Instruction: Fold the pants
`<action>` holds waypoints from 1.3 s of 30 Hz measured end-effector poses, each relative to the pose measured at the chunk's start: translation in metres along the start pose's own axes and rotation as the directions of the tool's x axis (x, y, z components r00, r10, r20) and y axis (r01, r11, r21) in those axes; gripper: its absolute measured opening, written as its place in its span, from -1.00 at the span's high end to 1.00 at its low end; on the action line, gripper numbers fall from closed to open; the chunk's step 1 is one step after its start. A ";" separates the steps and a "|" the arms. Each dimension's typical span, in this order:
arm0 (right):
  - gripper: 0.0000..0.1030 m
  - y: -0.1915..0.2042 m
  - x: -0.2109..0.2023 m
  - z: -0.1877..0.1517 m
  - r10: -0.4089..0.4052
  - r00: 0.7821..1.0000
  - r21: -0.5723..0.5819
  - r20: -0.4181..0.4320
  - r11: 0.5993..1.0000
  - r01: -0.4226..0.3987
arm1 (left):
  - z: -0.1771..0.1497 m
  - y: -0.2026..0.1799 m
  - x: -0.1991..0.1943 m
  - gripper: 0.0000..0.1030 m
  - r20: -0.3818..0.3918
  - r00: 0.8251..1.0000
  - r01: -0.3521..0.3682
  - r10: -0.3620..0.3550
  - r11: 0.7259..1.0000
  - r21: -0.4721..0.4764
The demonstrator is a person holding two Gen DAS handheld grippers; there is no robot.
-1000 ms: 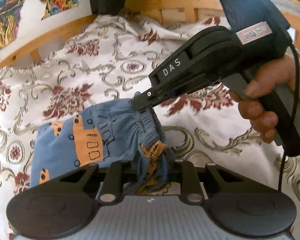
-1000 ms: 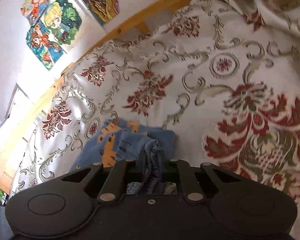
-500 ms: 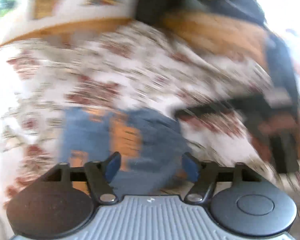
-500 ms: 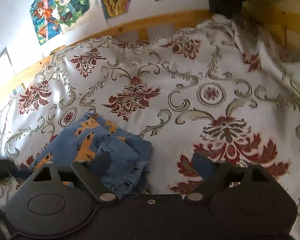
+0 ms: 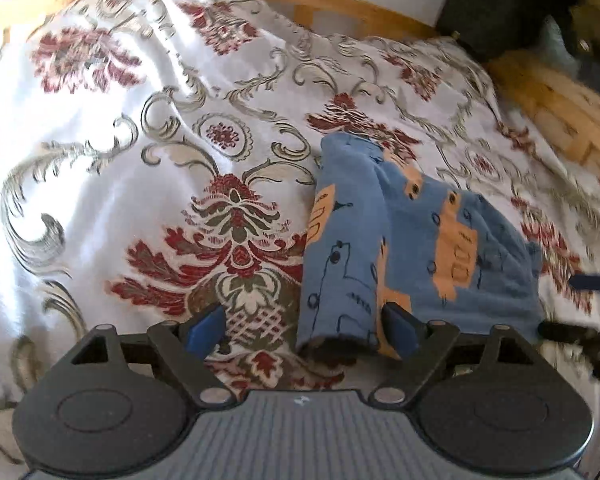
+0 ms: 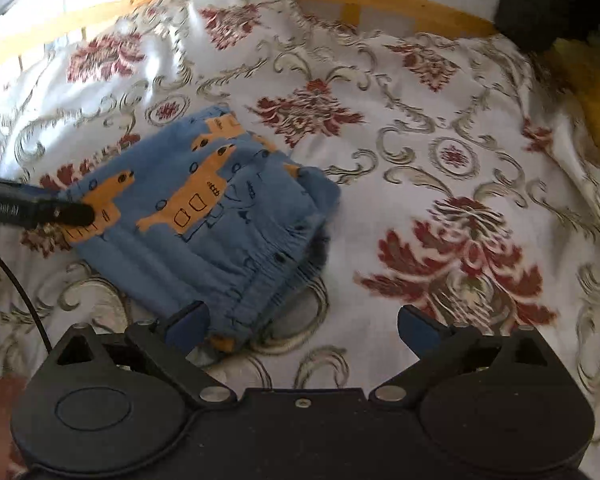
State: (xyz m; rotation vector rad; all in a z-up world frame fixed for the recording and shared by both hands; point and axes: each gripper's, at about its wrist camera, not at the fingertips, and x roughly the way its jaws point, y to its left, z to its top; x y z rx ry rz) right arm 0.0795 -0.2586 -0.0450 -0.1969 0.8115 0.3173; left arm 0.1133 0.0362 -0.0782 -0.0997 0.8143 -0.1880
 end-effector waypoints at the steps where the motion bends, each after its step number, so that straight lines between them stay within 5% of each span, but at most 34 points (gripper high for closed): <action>1: -0.96 -0.001 -0.007 -0.001 -0.023 1.000 0.000 0.018 1.000 0.023 | 0.001 -0.001 -0.007 -0.73 0.001 1.000 -0.007 0.007 1.000 0.021; 5: -0.97 -0.011 -0.022 0.003 -0.087 0.985 0.054 0.148 0.995 0.080 | 0.017 -0.006 -0.030 -0.86 0.085 0.996 -0.005 0.001 0.999 0.049; 9: -0.98 -0.012 -0.002 0.022 -0.126 0.948 0.150 0.293 0.985 0.085 | 0.047 -0.016 -0.006 -0.89 0.092 0.994 -0.061 0.056 0.997 0.054; 13: -0.97 -0.009 0.041 0.033 -0.187 0.955 0.119 0.229 0.979 0.163 | 0.052 -0.019 0.029 -0.89 0.016 0.988 -0.156 0.155 0.985 0.070; 22: -0.98 -0.028 0.034 0.025 -0.228 0.950 0.221 0.212 0.958 0.180 | 0.045 -0.007 0.023 -0.93 0.009 0.991 -0.137 0.137 0.990 0.019; 29: -0.98 -0.001 0.004 0.017 -0.116 0.966 0.143 0.232 0.986 0.084 | 0.045 -0.014 0.013 -0.96 0.012 0.986 -0.169 0.169 0.985 0.034; 35: -0.98 0.017 0.022 0.010 -0.079 0.995 0.036 0.067 0.996 0.077 | 0.035 -0.011 0.006 -0.99 0.009 0.984 -0.179 0.179 0.984 0.025; 39: -0.98 0.007 0.017 0.006 -0.041 0.998 0.048 0.041 0.998 0.039 | 0.023 -0.001 -0.002 -1.00 0.003 0.988 -0.154 0.154 0.988 0.008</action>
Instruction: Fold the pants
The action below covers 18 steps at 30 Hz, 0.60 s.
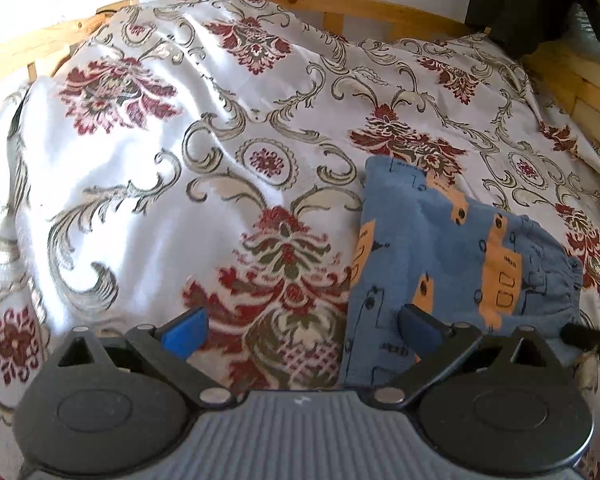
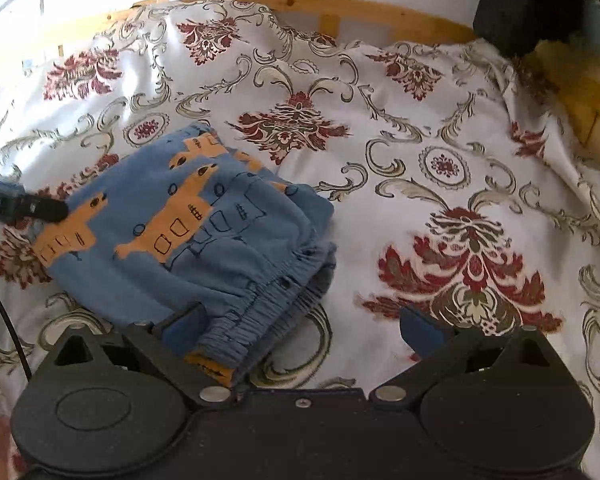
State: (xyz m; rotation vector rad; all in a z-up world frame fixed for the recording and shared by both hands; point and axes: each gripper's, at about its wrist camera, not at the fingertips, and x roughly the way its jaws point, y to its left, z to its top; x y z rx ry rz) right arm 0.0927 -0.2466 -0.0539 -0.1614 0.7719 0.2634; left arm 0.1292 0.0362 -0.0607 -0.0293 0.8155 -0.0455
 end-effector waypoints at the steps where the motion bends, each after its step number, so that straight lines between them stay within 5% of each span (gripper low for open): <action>1: -0.98 -0.004 -0.003 0.001 0.012 1.000 0.009 0.001 1.000 -0.012 | -0.003 0.004 -0.002 -1.00 -0.004 1.000 0.006 -0.006 1.000 -0.003; 4: -0.98 -0.015 -0.012 0.004 0.036 0.999 0.035 0.029 0.999 -0.037 | -0.006 0.013 -0.006 -1.00 -0.020 1.000 -0.005 0.005 1.000 0.004; 9: -0.99 -0.038 -0.022 0.009 -0.001 0.997 0.107 0.079 0.994 -0.008 | -0.001 0.025 -0.015 -0.99 -0.059 0.990 -0.124 0.124 0.992 0.014; 13: -0.99 -0.057 -0.022 0.008 0.063 0.991 0.247 0.121 0.965 -0.091 | 0.008 0.028 -0.033 -0.99 0.022 1.000 -0.013 0.014 0.999 -0.044; 18: -0.99 -0.065 -0.012 0.009 0.151 0.979 0.310 0.138 0.932 -0.188 | 0.031 0.005 -0.024 -0.99 0.035 0.988 0.151 -0.150 0.988 -0.028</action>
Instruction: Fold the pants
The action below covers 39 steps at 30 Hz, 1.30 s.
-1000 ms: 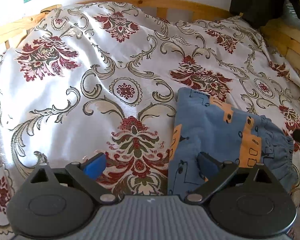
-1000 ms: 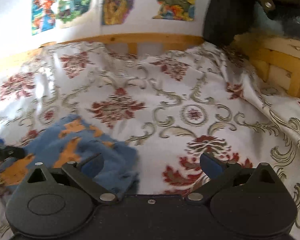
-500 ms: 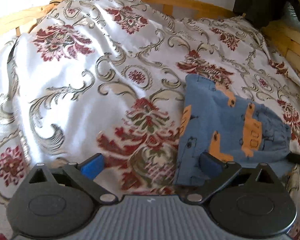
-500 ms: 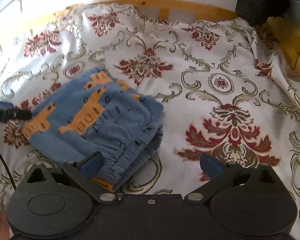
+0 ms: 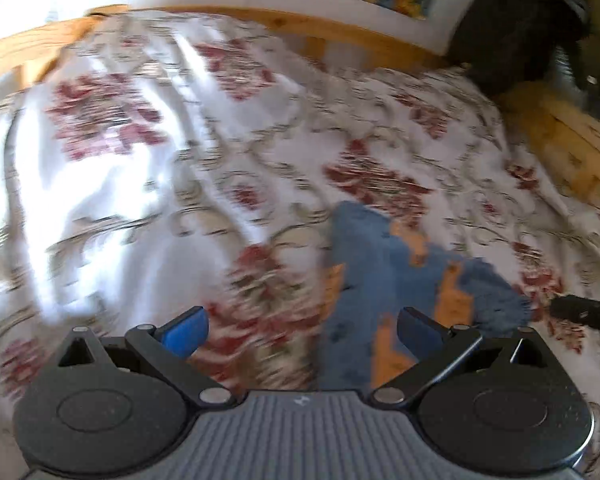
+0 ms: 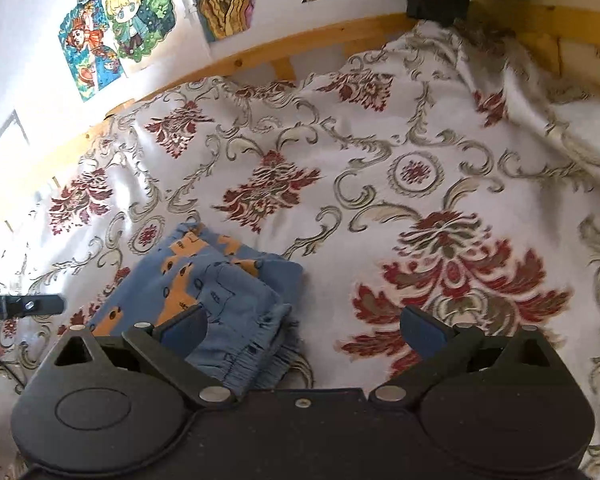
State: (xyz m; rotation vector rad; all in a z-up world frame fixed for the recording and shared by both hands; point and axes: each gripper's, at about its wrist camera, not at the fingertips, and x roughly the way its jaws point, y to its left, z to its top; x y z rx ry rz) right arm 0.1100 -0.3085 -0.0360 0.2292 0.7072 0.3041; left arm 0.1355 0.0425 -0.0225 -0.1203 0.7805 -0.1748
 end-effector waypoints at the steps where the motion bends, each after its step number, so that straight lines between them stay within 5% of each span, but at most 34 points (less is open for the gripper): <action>1: -0.99 -0.001 0.002 0.000 0.018 1.000 -0.008 -0.007 1.000 -0.018 | 0.002 -0.004 0.006 -0.99 -0.007 1.000 0.019 -0.019 1.000 0.009; 6: -0.99 -0.009 0.026 0.014 0.162 0.985 -0.078 -0.053 0.983 -0.166 | 0.000 -0.027 0.038 -0.99 -0.101 0.991 0.098 -0.091 0.992 0.074; 10: -0.98 -0.032 0.061 0.024 0.332 0.939 0.085 -0.095 0.942 -0.324 | -0.013 -0.034 0.048 -0.99 -0.168 0.983 0.103 -0.077 0.983 0.150; 13: -0.98 -0.044 0.075 0.020 0.383 0.920 0.175 -0.079 0.914 -0.366 | -0.019 -0.031 0.049 -0.99 -0.191 0.980 0.092 -0.062 0.984 0.153; 18: -0.92 -0.037 0.079 0.021 0.373 0.926 0.136 -0.063 0.922 -0.362 | -0.023 -0.019 0.047 -0.99 -0.212 0.976 0.072 -0.045 0.990 0.118; 29: -0.14 -0.032 0.082 0.016 0.305 0.952 0.162 -0.029 0.941 -0.296 | -0.018 -0.017 0.046 -0.99 -0.225 0.974 0.038 -0.012 0.993 0.108; 36: 0.18 -0.027 0.081 0.012 0.279 0.960 0.134 -0.032 0.953 -0.273 | -0.014 -0.018 0.044 -0.98 -0.198 0.980 0.030 -0.008 0.994 0.107; 39: 0.30 -0.026 0.079 0.011 0.272 0.962 0.121 -0.029 0.956 -0.267 | -0.012 -0.018 0.040 -0.83 -0.175 0.984 0.060 -0.043 0.994 0.094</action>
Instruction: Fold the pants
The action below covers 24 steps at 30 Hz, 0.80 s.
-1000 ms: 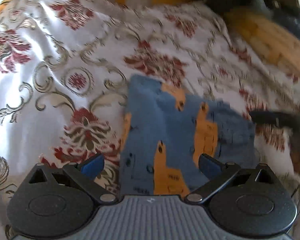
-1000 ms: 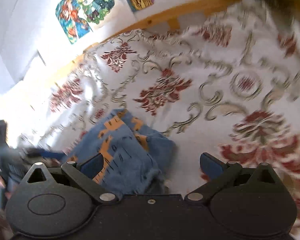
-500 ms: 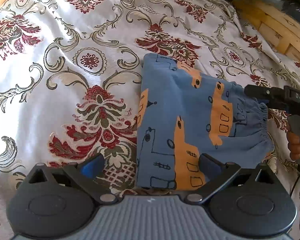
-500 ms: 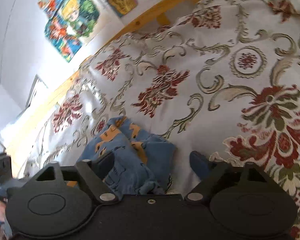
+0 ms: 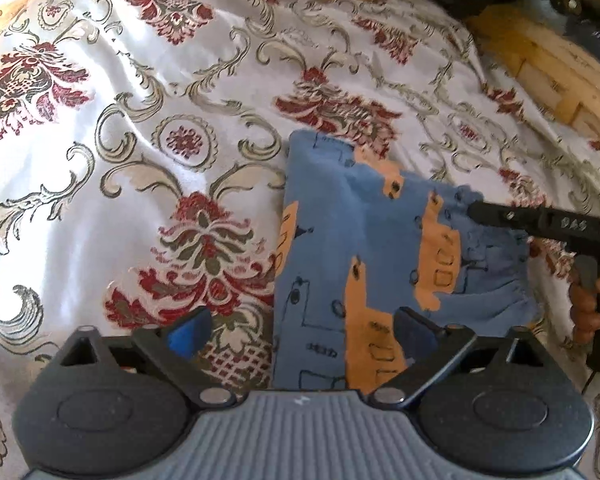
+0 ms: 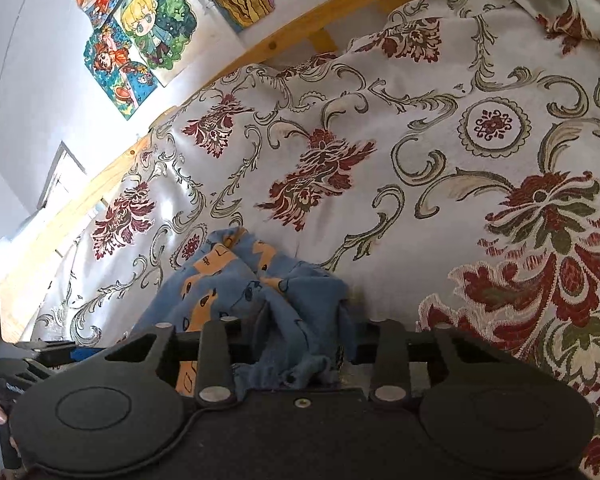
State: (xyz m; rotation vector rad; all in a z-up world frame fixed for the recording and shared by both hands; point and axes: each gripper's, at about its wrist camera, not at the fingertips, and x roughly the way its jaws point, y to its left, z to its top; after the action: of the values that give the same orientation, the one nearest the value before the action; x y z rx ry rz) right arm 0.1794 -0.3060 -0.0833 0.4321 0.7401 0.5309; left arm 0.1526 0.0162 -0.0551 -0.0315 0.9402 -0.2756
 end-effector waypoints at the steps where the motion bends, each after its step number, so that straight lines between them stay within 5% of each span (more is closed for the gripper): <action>1: 0.35 0.000 -0.001 0.000 -0.001 1.000 -0.003 0.003 1.000 0.001 | 0.001 0.000 0.000 -0.74 -0.001 1.000 0.012 -0.012 1.000 -0.006; 14: 0.46 0.000 -0.004 -0.003 -0.003 1.000 0.017 0.021 1.000 0.003 | -0.002 0.031 0.008 0.03 -0.036 0.987 0.145 -0.159 0.958 -0.249; 19: 0.43 0.004 -0.003 -0.005 -0.027 0.999 -0.011 0.022 1.000 0.028 | -0.003 0.027 0.006 0.28 -0.038 0.990 0.125 -0.138 0.965 -0.232; 24: 0.65 0.021 -0.005 -0.009 -0.075 0.996 -0.102 0.048 0.992 0.079 | 0.002 0.006 -0.002 0.51 -0.035 0.997 0.062 -0.069 0.984 -0.165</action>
State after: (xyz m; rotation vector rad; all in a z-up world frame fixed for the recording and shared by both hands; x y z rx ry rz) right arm 0.1635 -0.2910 -0.0753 0.3165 0.6813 0.4836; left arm 0.1544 0.0218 -0.0530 -0.2089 1.0016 -0.2600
